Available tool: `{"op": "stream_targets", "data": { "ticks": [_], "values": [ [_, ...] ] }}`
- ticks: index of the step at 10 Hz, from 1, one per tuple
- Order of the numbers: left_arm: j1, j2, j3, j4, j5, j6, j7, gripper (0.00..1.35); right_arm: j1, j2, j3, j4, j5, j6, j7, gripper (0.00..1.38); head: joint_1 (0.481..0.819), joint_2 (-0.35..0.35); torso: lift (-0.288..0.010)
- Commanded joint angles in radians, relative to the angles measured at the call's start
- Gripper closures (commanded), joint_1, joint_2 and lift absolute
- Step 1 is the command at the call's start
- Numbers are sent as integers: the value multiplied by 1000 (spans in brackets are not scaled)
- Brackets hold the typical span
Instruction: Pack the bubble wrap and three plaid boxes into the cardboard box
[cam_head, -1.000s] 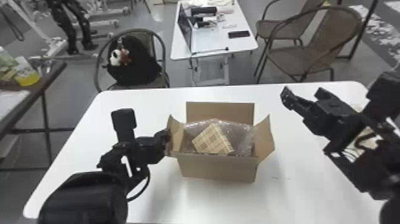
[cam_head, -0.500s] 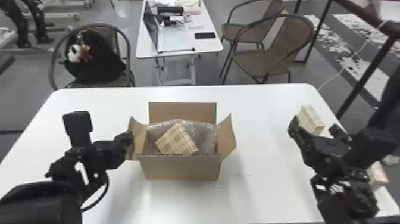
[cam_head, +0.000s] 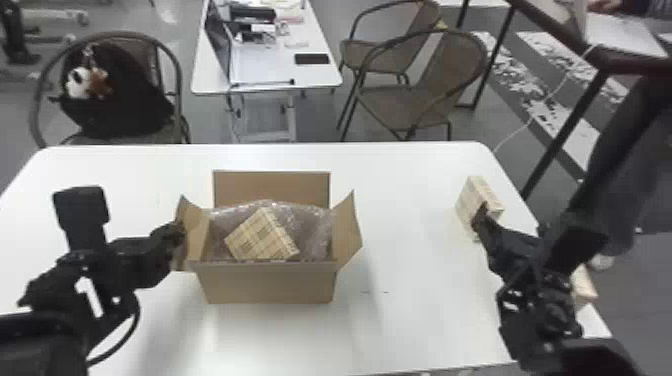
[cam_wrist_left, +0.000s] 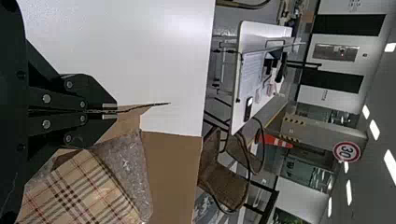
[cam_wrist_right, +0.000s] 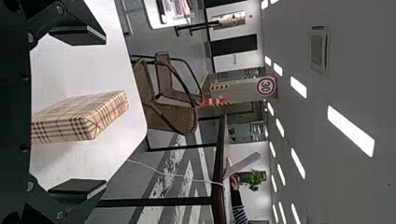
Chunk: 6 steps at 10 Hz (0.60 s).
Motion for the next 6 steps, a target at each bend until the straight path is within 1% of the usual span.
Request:
{"op": "stream_targets", "data": {
  "ticks": [1,2,3,4,6],
  "values": [
    [0,-4,-3,0,0,1,0,1216,-50,3,2,58,14,-7,-39,205,695,-91,-92],
    [0,-4,-3,0,0,1,0,1216,-72,18,13,118,13,-57,-87,206,695,-102,-92],
    [3,-4,-1,0,2,1,0,1216,-93,41,11,168,22,-74,-98,205,695,-113,-92],
    [6,-4,-1,0,5,1,0,1216,-118,46,11,222,10,-86,-99,205,695,-116,-92],
    [9,-4,-4,0,6,-1,0,1216,-176,46,31,315,-15,-125,-99,205,695,-119,-92]
  ]
}}
